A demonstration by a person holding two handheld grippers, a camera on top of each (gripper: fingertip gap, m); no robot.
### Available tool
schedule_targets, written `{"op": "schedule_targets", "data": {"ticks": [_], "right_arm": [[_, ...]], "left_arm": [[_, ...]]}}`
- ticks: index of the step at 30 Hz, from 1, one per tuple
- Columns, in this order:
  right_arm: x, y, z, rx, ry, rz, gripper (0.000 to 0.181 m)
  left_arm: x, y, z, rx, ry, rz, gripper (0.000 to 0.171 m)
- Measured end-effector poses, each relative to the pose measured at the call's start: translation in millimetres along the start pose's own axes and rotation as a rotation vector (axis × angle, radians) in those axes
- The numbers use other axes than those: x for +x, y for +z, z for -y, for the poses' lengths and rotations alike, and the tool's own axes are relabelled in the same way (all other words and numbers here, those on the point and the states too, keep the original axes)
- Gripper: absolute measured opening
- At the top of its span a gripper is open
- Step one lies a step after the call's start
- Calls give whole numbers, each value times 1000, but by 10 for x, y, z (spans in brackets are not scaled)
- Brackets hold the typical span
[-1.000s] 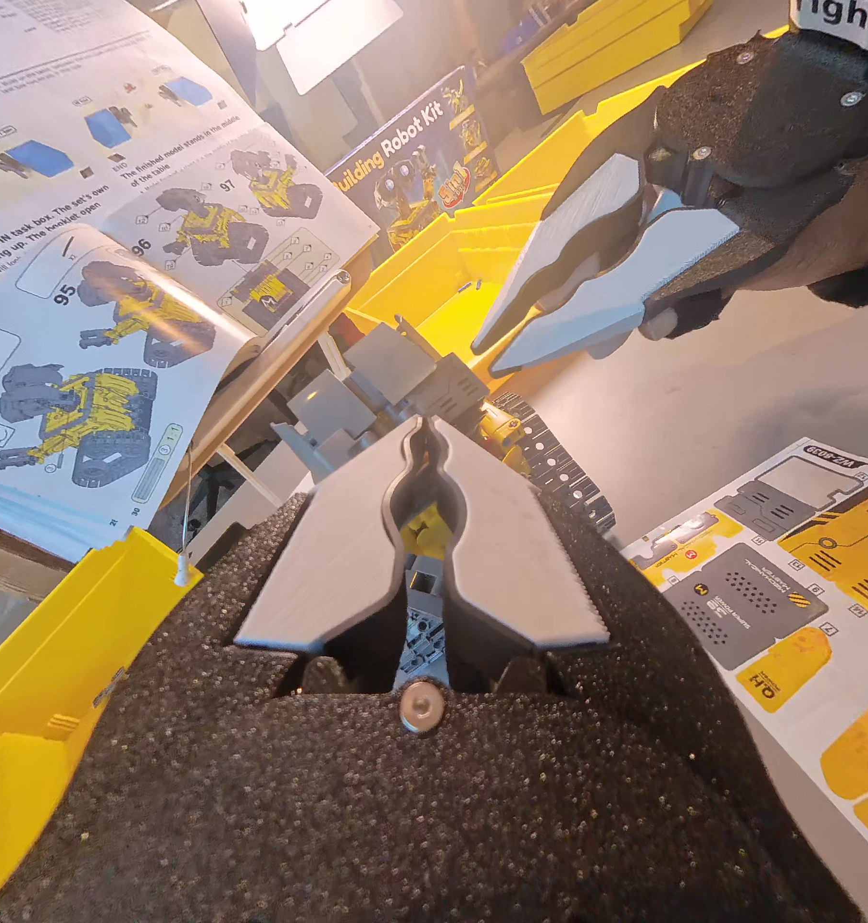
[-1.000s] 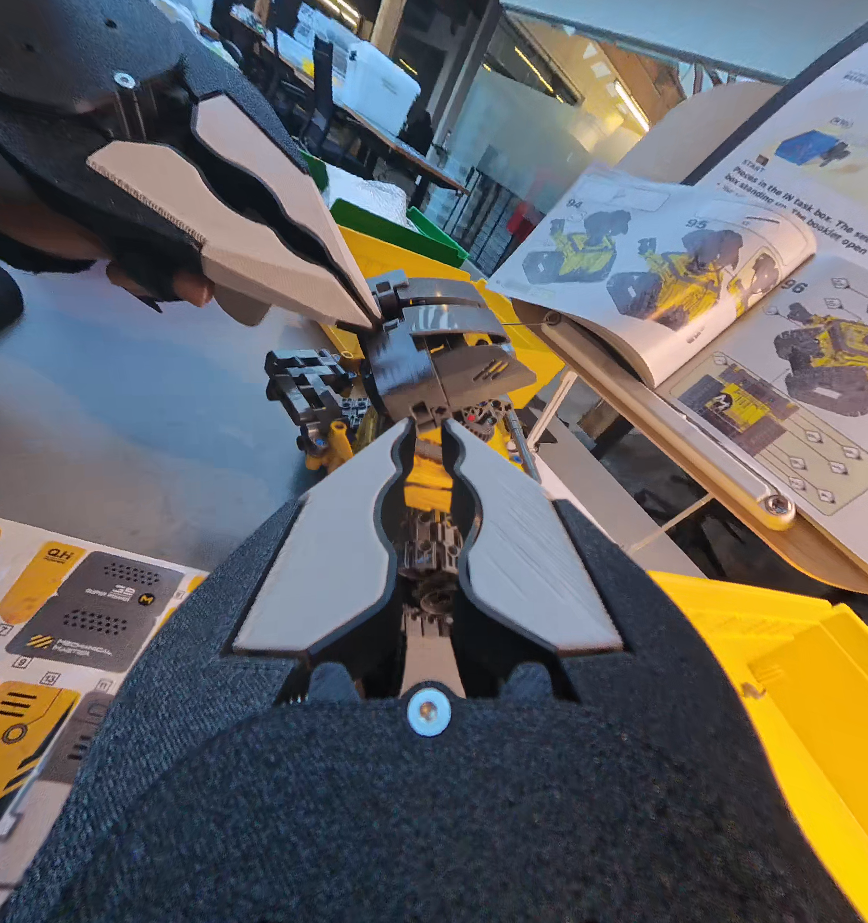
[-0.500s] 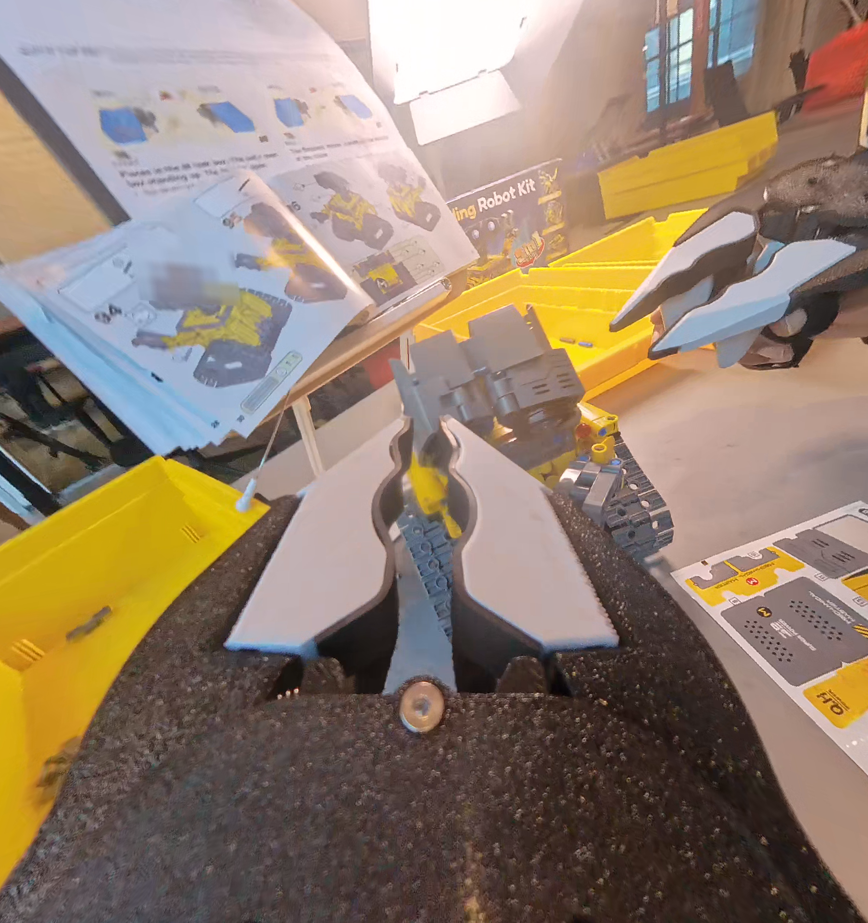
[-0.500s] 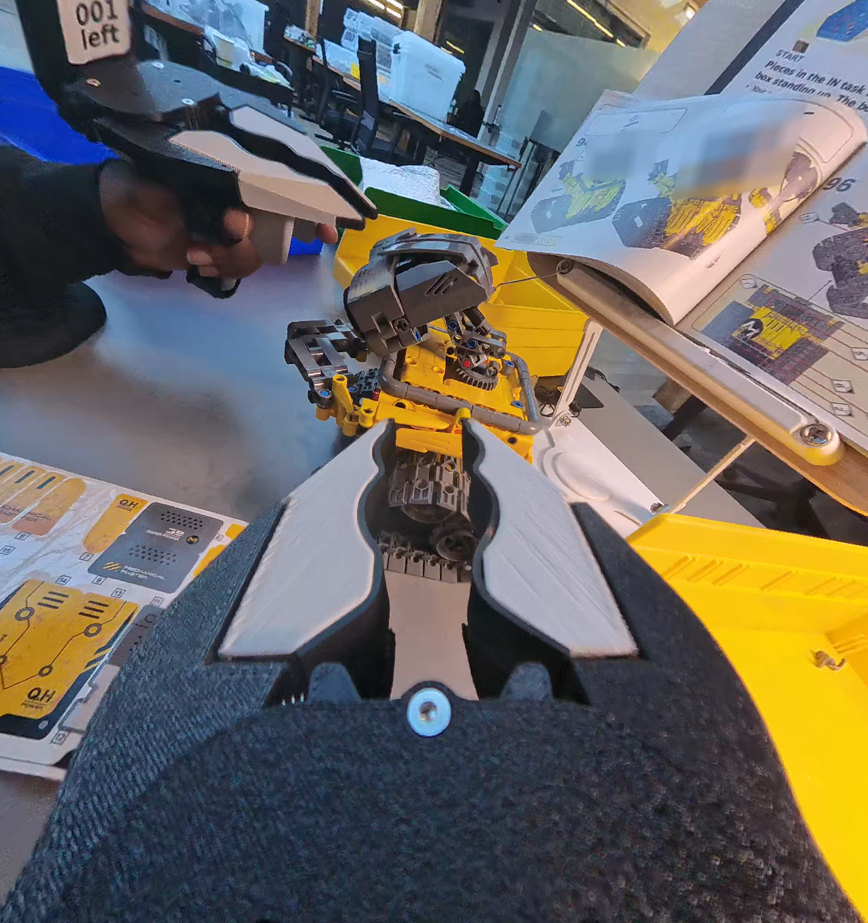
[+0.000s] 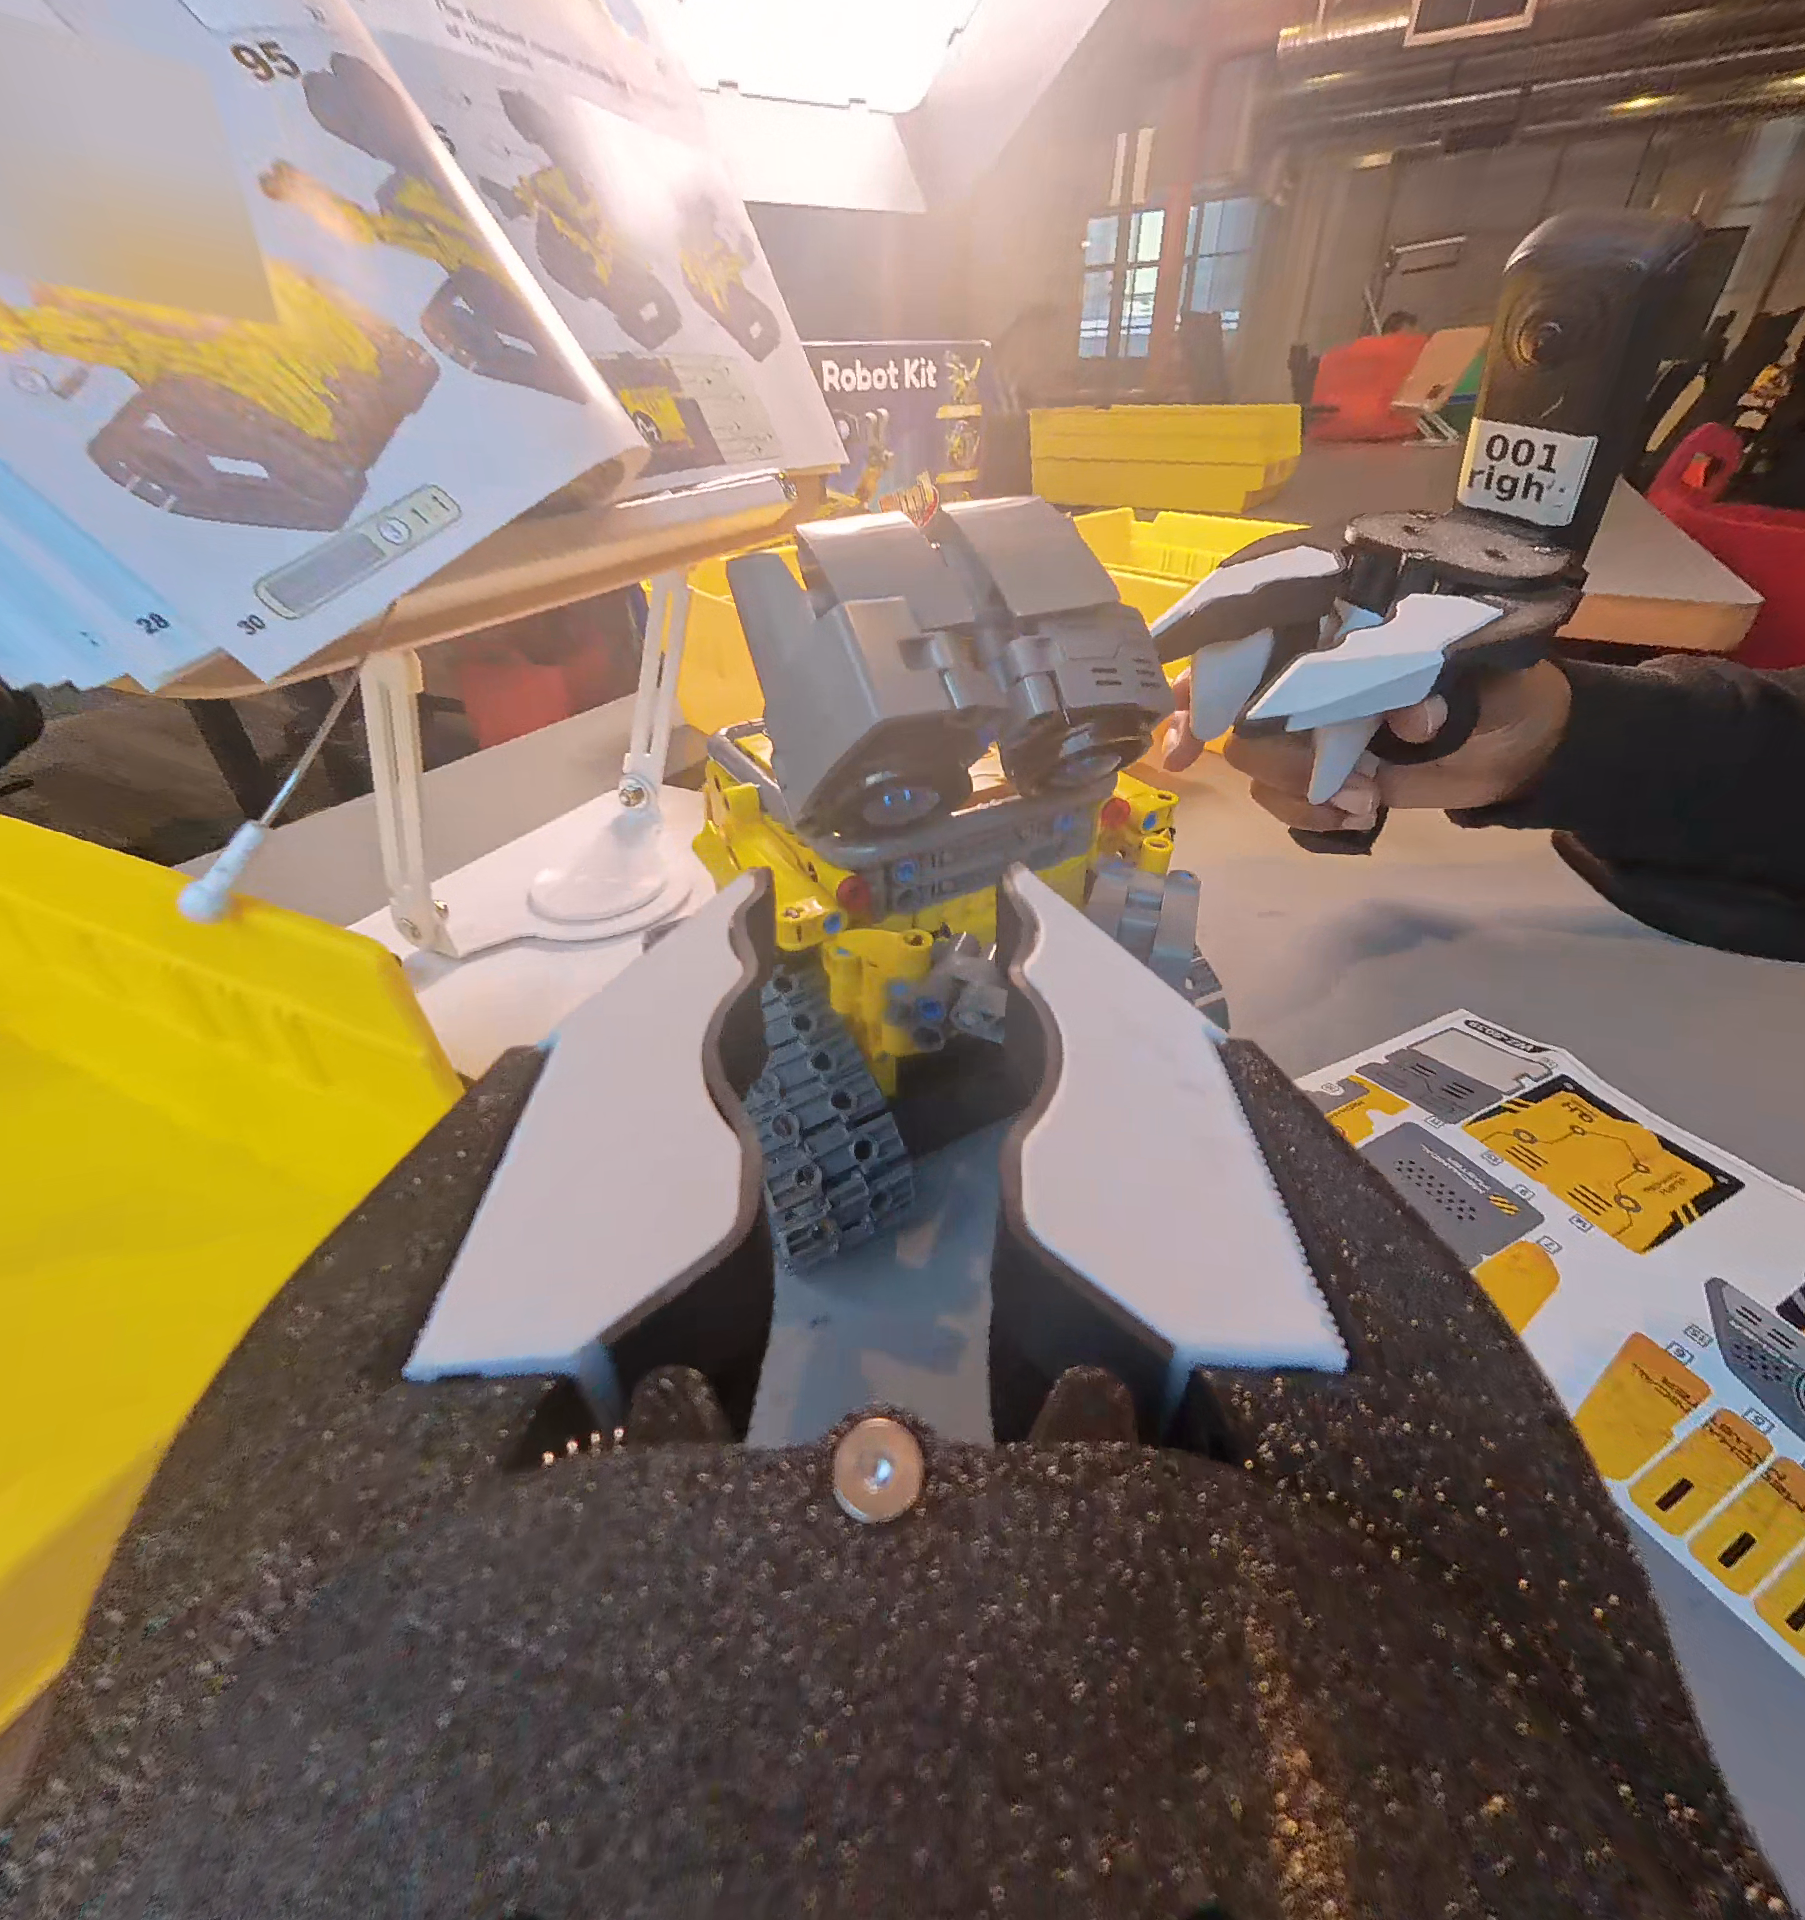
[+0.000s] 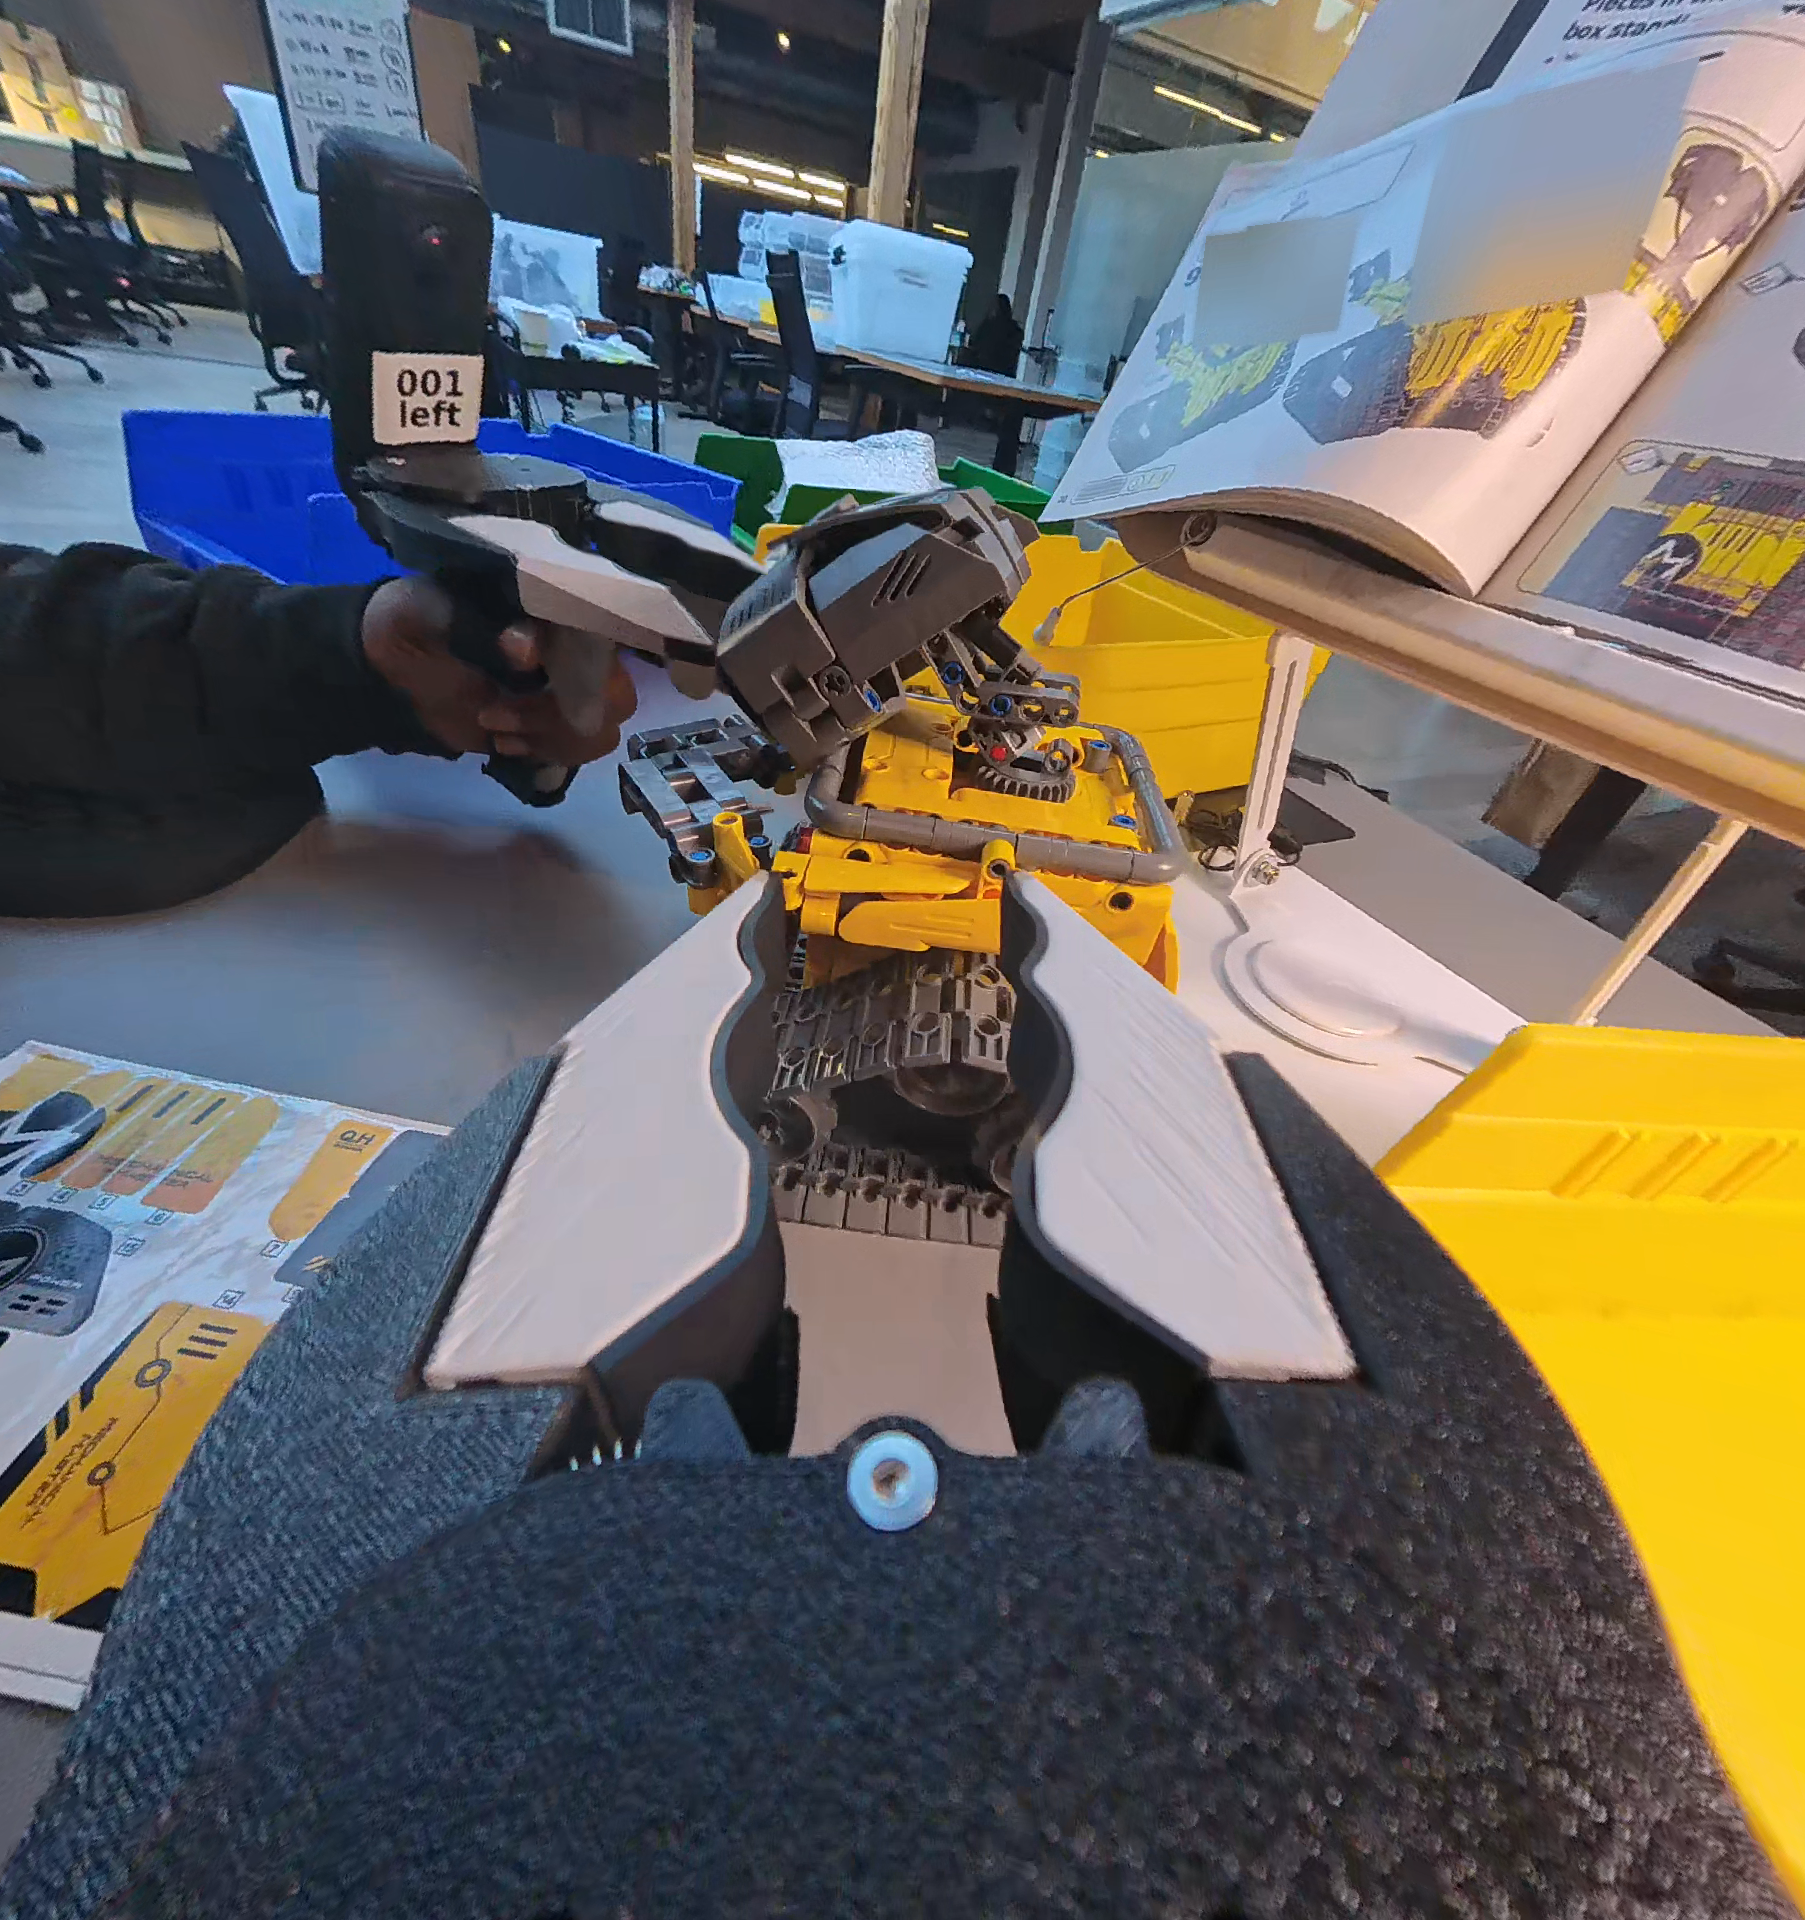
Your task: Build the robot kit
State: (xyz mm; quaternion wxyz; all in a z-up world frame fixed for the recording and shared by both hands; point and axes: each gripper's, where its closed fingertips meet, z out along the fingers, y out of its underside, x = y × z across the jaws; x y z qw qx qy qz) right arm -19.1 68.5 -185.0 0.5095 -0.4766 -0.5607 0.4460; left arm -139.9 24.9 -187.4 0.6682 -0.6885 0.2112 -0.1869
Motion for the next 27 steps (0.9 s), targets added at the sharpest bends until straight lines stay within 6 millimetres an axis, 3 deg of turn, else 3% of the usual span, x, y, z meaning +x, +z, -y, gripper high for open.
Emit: {"op": "schedule_targets", "data": {"ticks": [11, 22, 27], "right_arm": [[67, 0, -46, 36, 105, 15, 38], [204, -30, 3, 87, 146, -46, 36], [237, -45, 17, 73, 51, -106, 38]], "left_arm": [[63, 71, -140, -54, -2, -25, 0], [-247, -15, -38, -4, -9, 165, 1], [-405, -60, -43, -1, -18, 248, 23]]}}
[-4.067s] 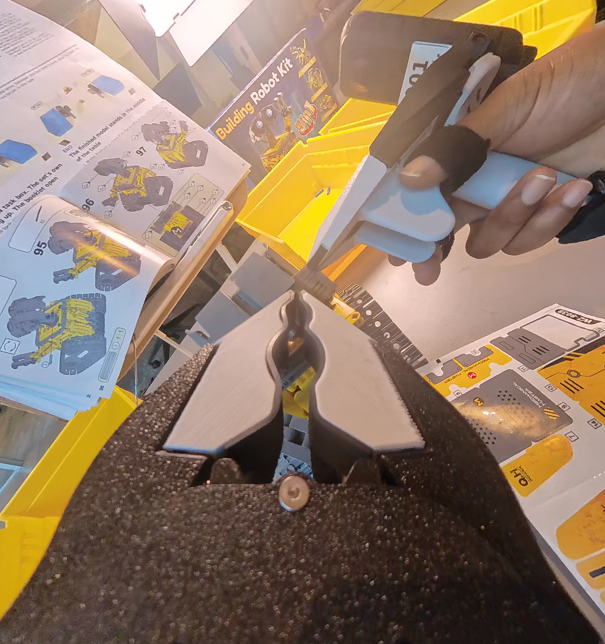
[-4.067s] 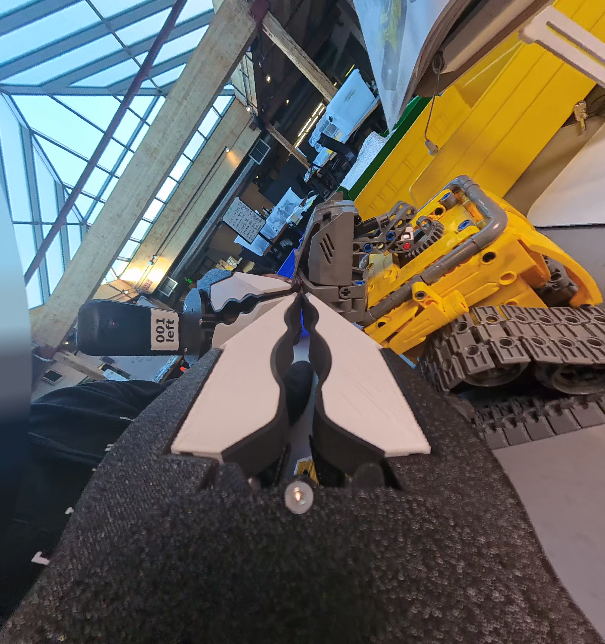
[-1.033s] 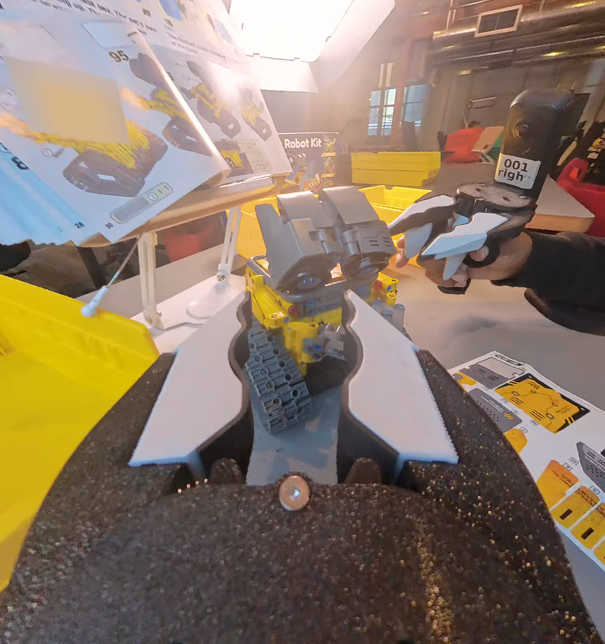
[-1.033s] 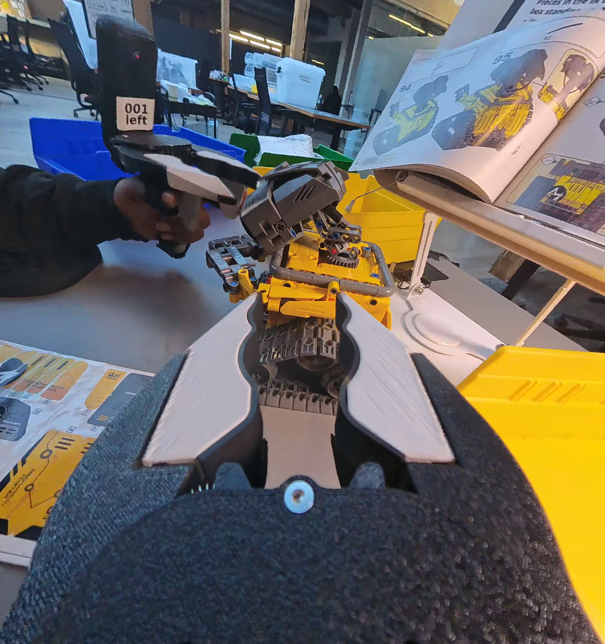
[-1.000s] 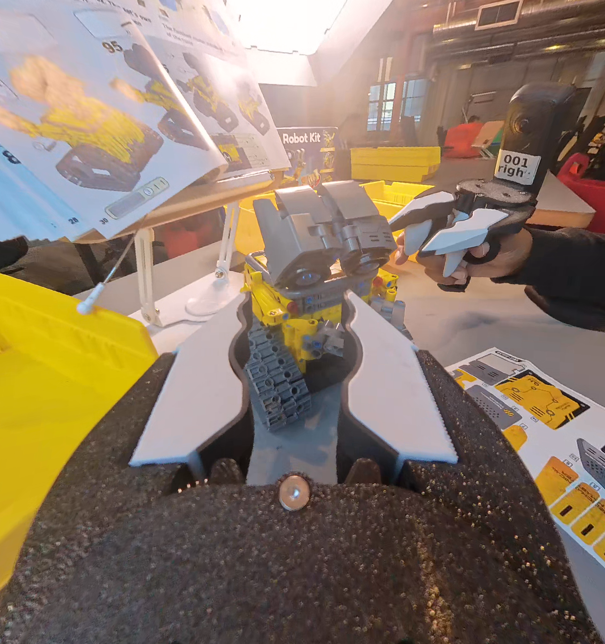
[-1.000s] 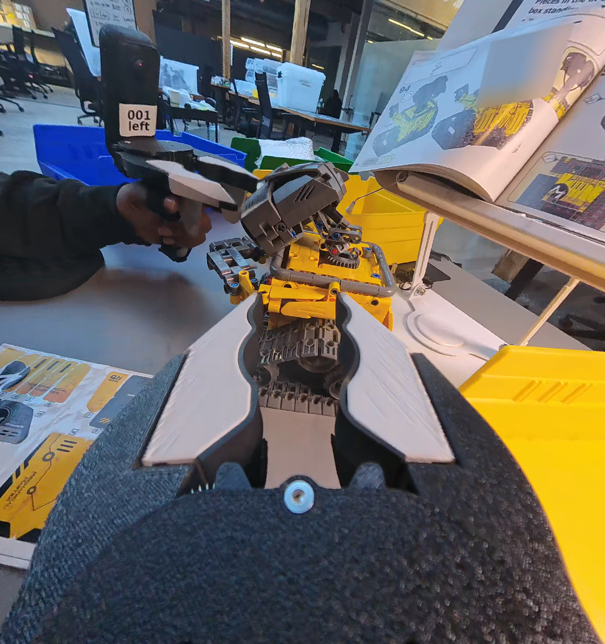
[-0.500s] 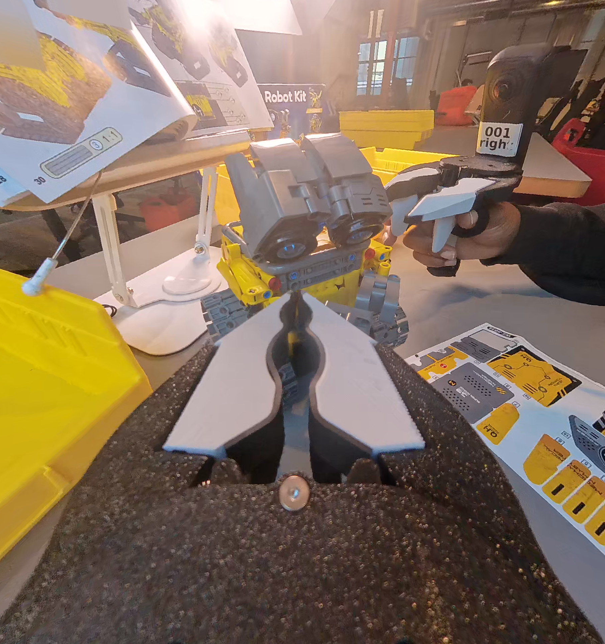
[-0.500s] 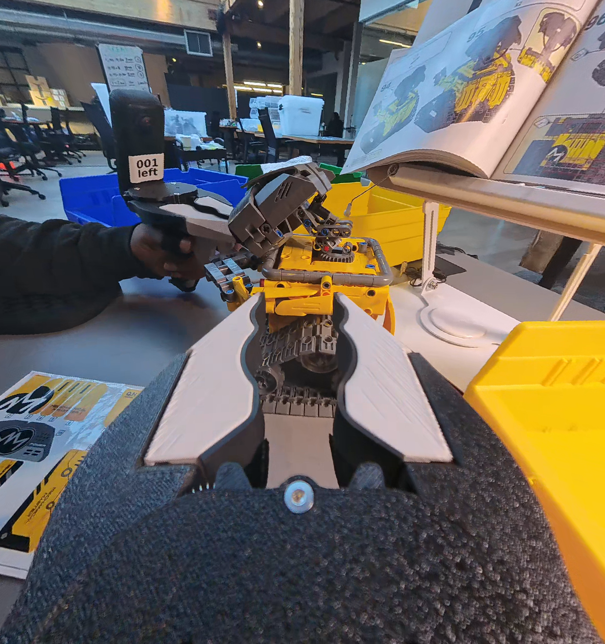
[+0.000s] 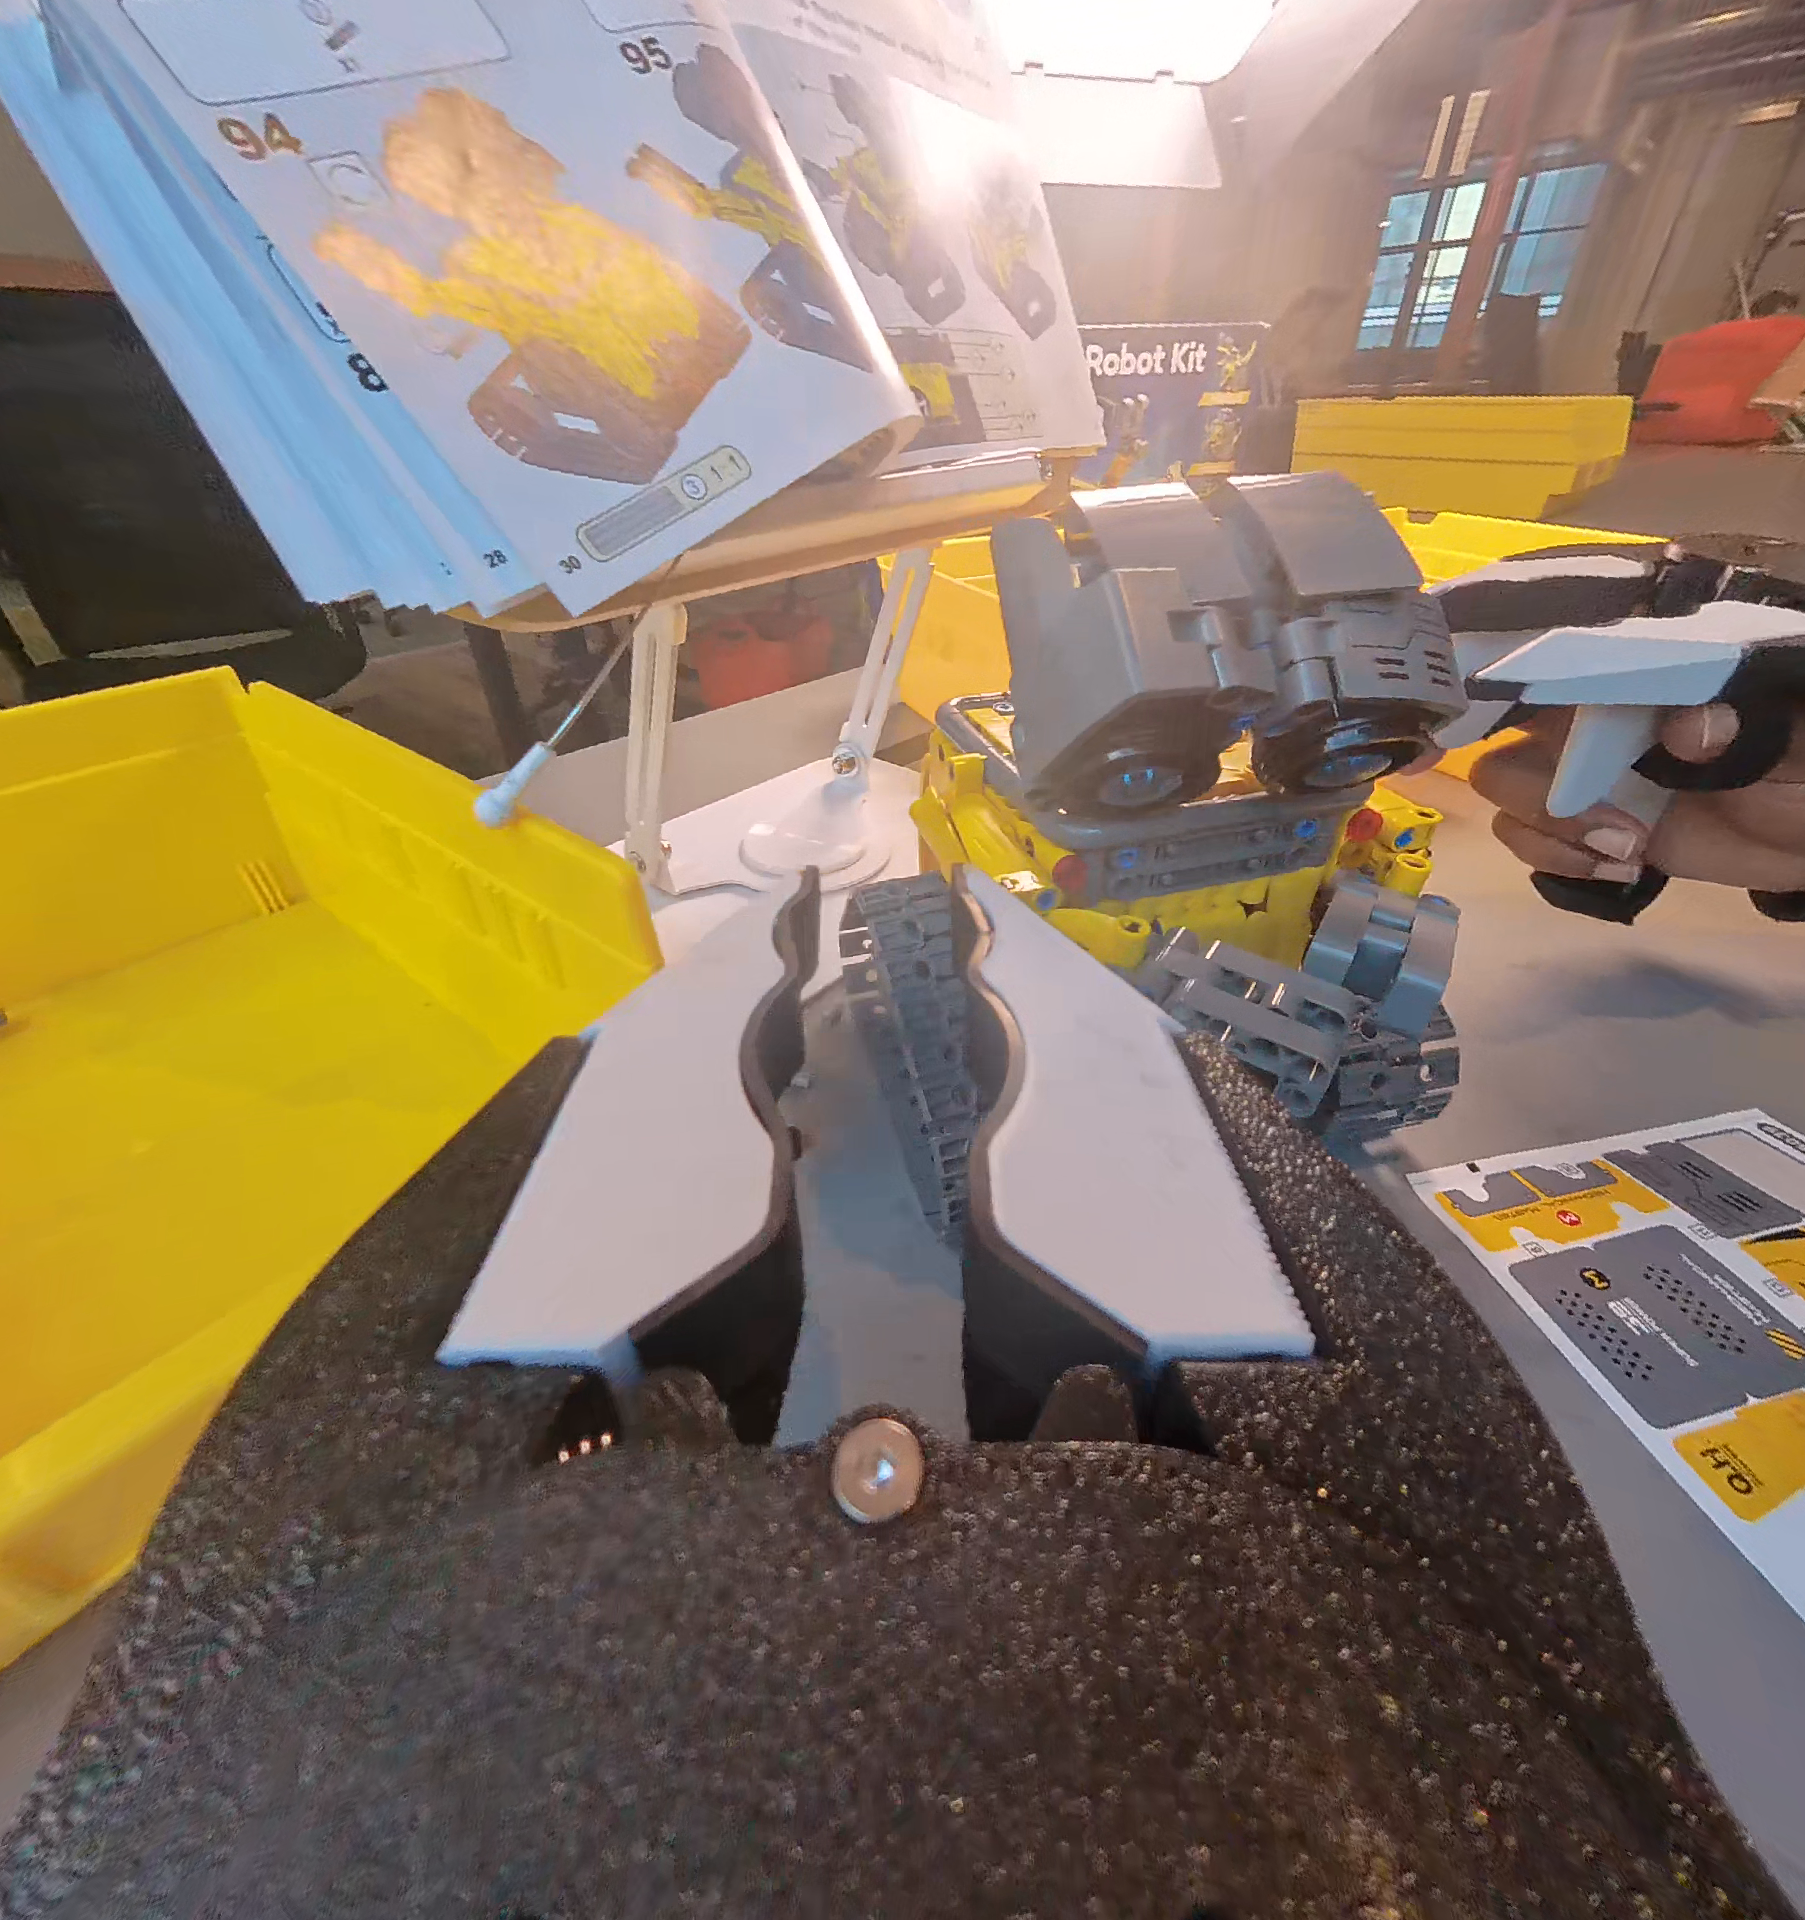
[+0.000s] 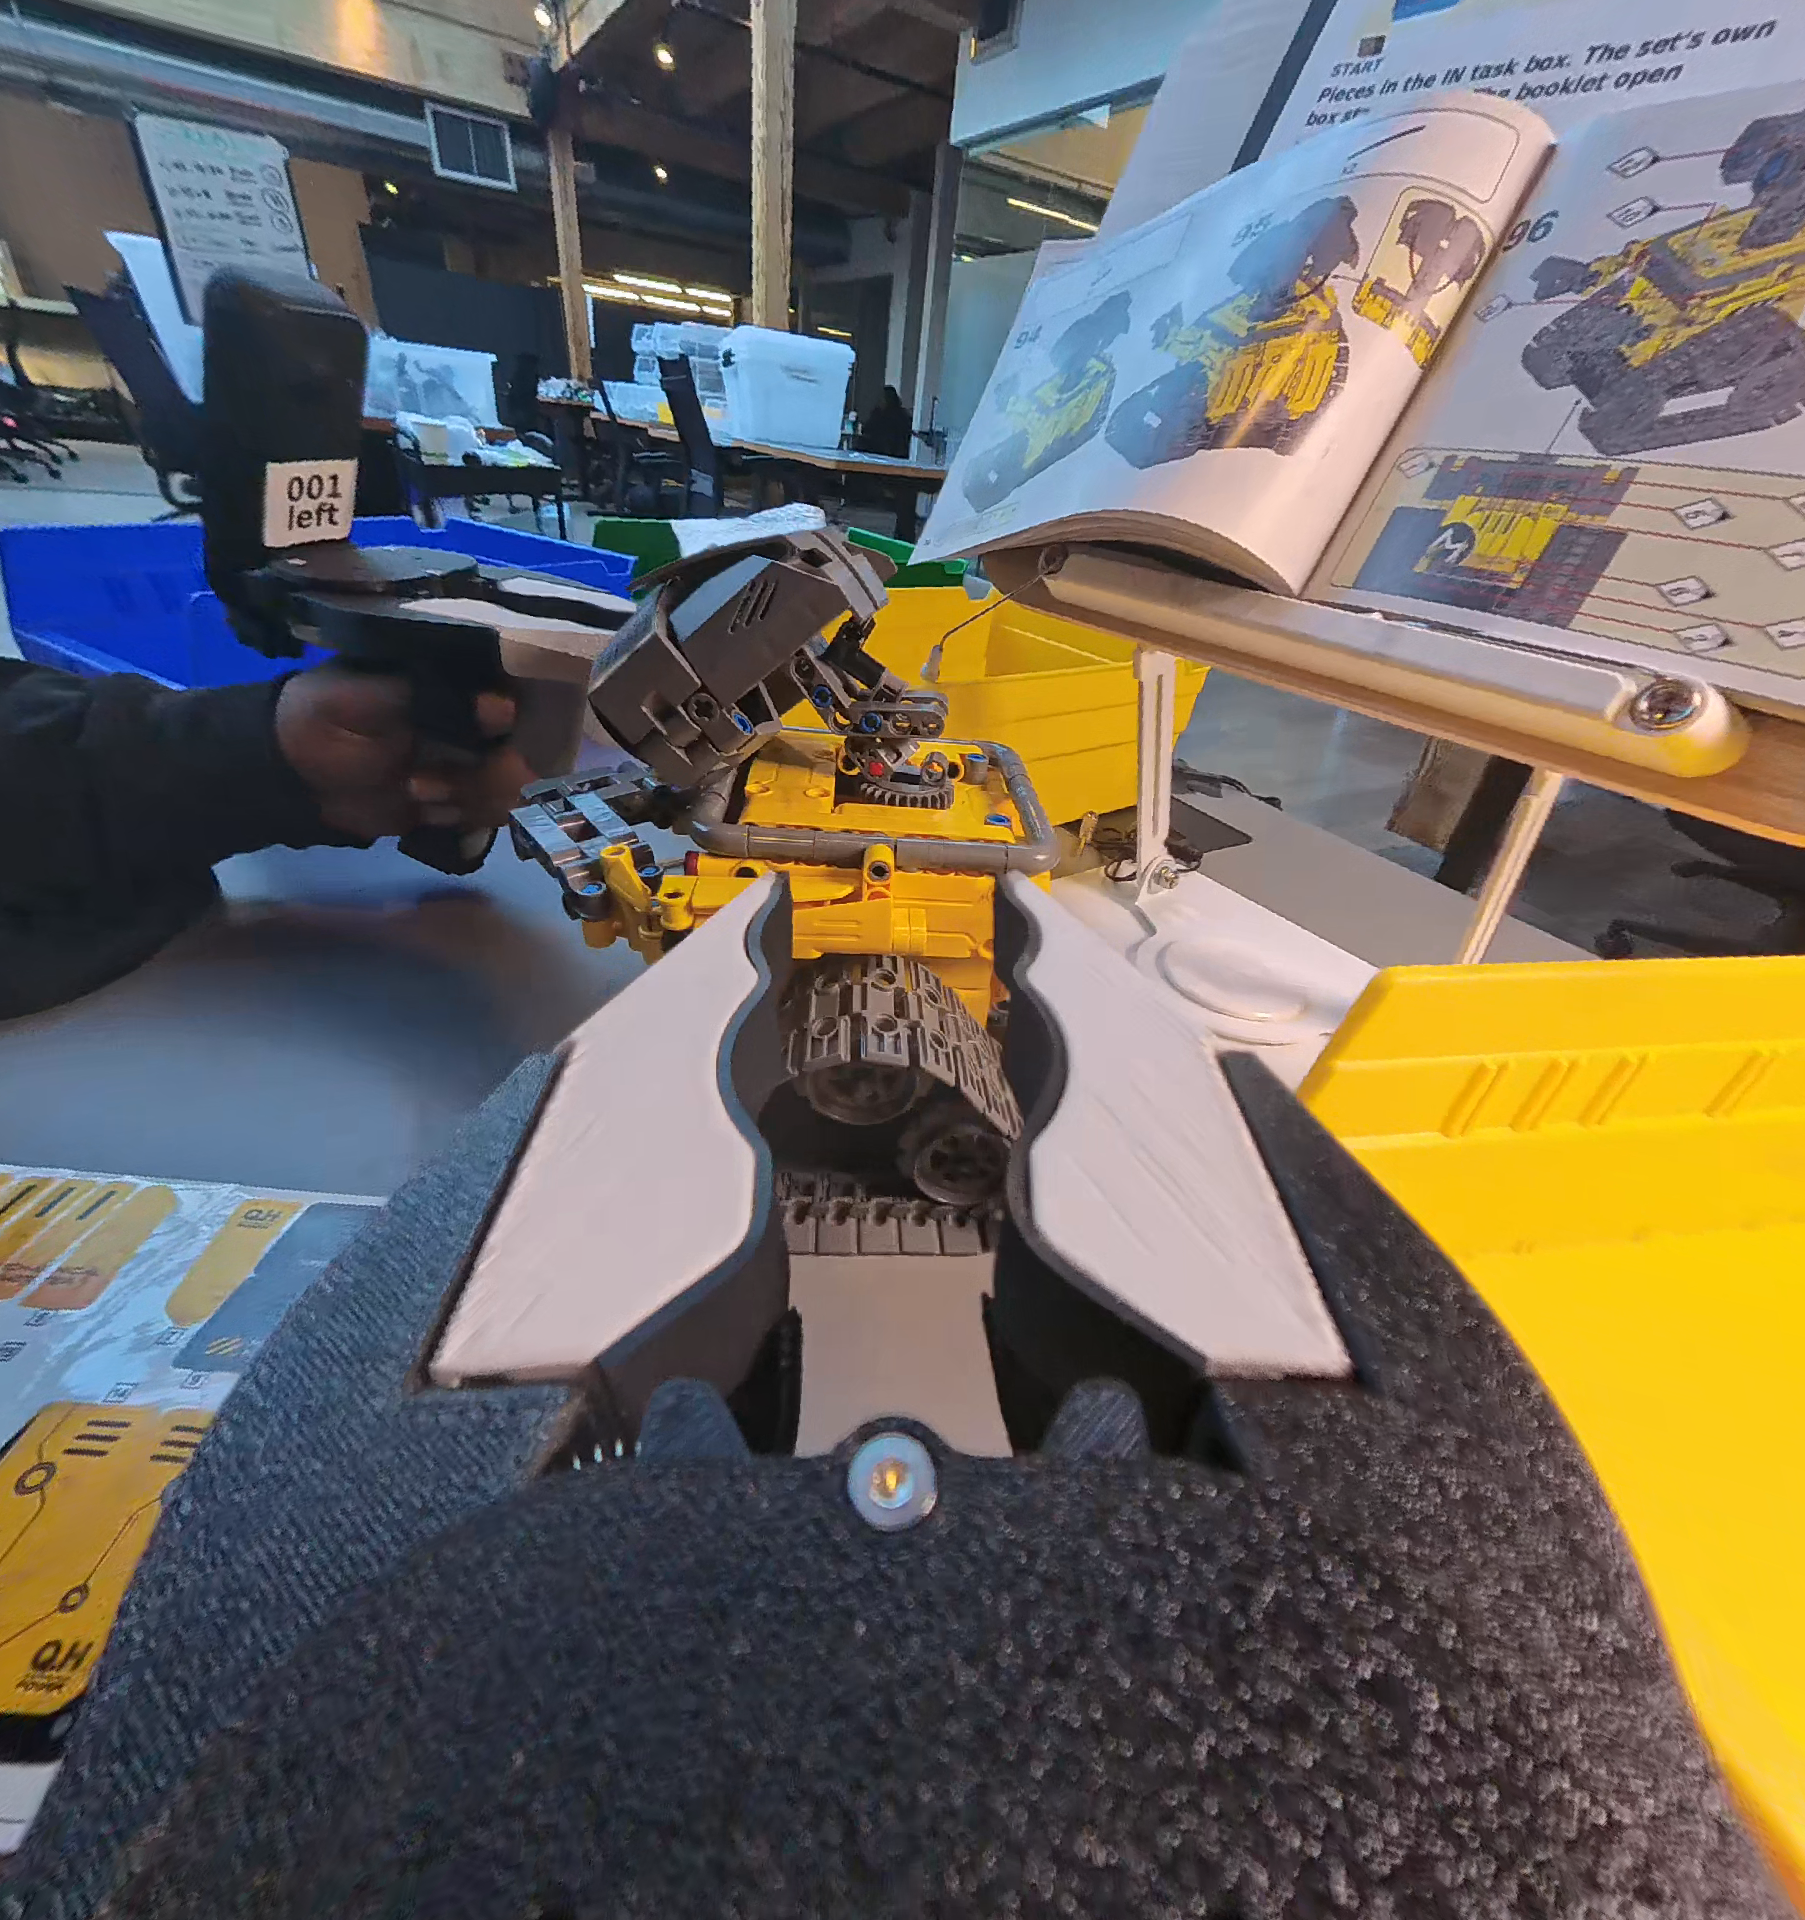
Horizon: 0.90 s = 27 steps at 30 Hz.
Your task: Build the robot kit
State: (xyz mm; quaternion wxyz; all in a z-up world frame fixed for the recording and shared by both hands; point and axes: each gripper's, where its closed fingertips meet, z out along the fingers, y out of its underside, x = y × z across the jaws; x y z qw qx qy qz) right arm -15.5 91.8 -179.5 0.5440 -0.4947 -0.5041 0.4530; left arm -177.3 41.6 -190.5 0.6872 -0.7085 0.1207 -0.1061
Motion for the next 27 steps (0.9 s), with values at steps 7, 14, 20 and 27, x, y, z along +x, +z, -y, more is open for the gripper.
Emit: {"op": "schedule_targets", "data": {"ticks": [7, 14, 20, 27], "right_arm": [[-31, 10, -21, -7, -23, 8, 40], [-9, 4, -9, 7, -5, -2, 40], [18, 3, 12, 22, 10, -23, 39], [318, 84, 222, 52, 21, -164, 19]], "left_arm": [[-46, -2, 5, 8, -8, 15, 38], [-68, -9, 19, 11, 9, 38, 44], [-29, -5, 33, 5, 61, 50, 46], [35, 2, 43, -2, 113, 58, 46]]}}
